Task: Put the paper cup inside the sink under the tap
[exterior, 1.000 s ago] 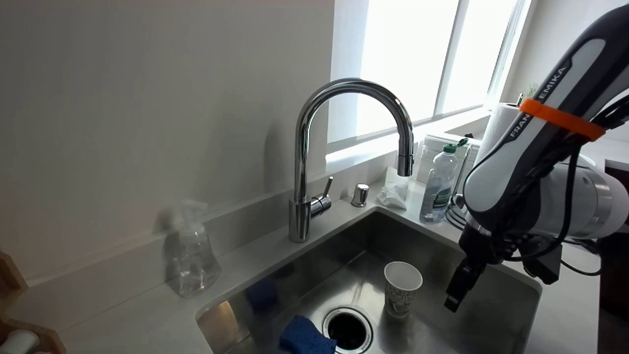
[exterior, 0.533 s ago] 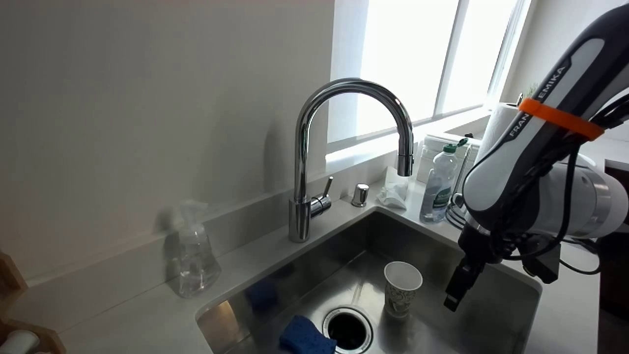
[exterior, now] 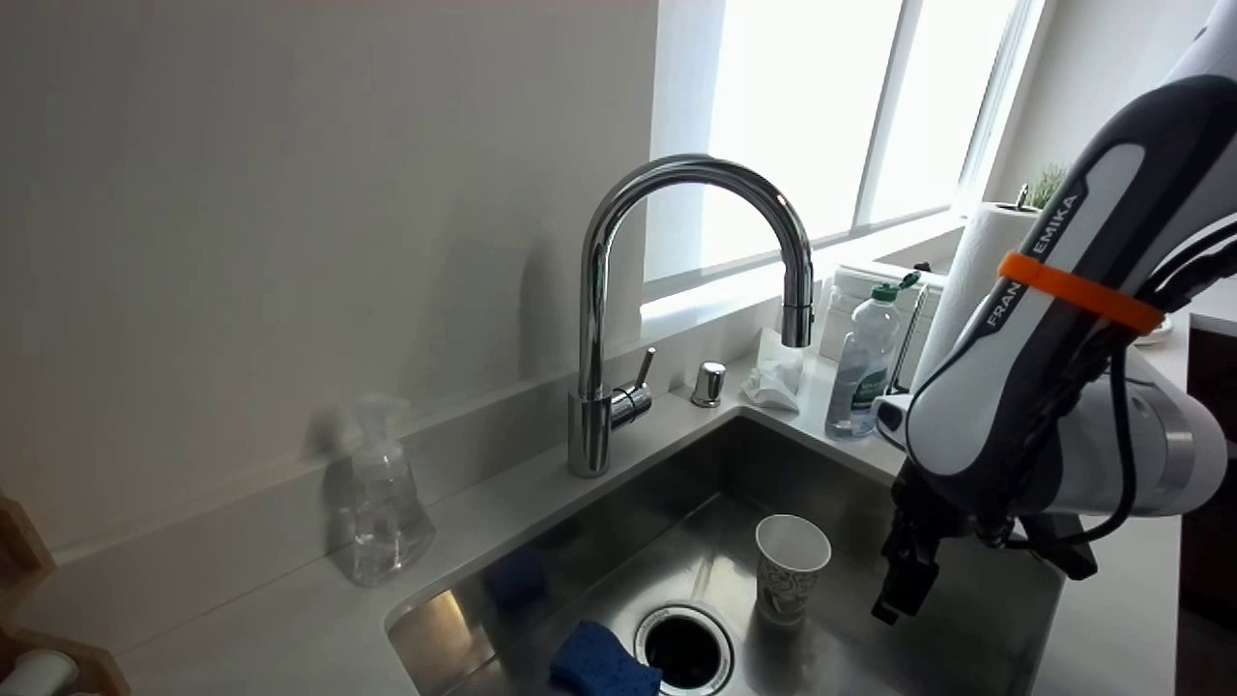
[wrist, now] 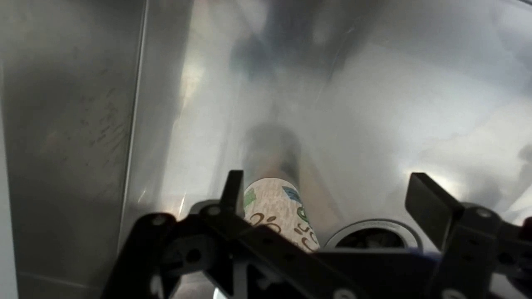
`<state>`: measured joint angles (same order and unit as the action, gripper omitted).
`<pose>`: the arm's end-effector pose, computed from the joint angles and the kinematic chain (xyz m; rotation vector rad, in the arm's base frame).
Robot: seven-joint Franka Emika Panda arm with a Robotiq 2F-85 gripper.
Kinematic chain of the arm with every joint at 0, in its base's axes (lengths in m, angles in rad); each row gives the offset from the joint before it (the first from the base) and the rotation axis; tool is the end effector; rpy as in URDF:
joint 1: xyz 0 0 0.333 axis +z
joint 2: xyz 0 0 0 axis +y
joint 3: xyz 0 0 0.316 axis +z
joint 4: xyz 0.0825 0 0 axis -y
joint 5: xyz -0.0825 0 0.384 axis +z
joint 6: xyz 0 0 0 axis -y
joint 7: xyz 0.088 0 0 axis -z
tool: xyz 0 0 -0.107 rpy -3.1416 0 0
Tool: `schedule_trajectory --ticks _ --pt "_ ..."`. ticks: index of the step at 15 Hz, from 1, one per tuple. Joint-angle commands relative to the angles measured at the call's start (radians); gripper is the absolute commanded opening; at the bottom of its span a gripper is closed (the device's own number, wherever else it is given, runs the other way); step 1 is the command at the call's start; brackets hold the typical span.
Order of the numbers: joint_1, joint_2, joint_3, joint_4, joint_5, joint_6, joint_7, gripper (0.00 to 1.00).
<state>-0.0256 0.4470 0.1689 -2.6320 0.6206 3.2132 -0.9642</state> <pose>0.4041 0.0120 0.1076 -3.0342 -0.7177 -0.2012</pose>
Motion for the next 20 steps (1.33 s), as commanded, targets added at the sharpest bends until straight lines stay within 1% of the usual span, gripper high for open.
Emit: schedule_trajectory --ticks 1,2,6,7,8,9,10,11,12,13,14,16,17,18,20 --pt "-0.046 0.110 0.028 0.041 -0.072 0.095 -0.075 1.00" --pt "-0.054 0.129 0.034 0.048 -0.089 0.105 -0.077 1.00" --pt "-0.058 0.183 0.017 0.086 -0.152 0.095 -0.076 1.00" --pt "-0.057 0.193 0.012 0.096 -0.165 0.093 -0.078 0.75" --pt "-0.054 0.199 0.005 0.103 -0.176 0.091 -0.079 0.75" --pt "-0.043 0.207 -0.004 0.111 -0.184 0.096 -0.079 0.68" --pt "-0.030 0.207 -0.045 0.102 -0.359 0.095 0.066 0.58" --pt "-0.011 0.212 -0.069 0.109 -0.417 0.097 0.090 0.51" --pt "0.018 0.215 -0.106 0.112 -0.485 0.103 0.132 0.42" --pt "0.058 0.218 -0.151 0.116 -0.533 0.113 0.165 0.35" --pt "0.108 0.223 -0.204 0.122 -0.572 0.127 0.195 0.27" --pt "0.159 0.234 -0.264 0.133 -0.635 0.152 0.239 0.13" --pt "0.183 0.240 -0.287 0.135 -0.657 0.167 0.259 0.04" --pt "0.209 0.246 -0.312 0.140 -0.673 0.177 0.277 0.01" --pt "0.257 0.259 -0.356 0.149 -0.694 0.198 0.304 0.00"
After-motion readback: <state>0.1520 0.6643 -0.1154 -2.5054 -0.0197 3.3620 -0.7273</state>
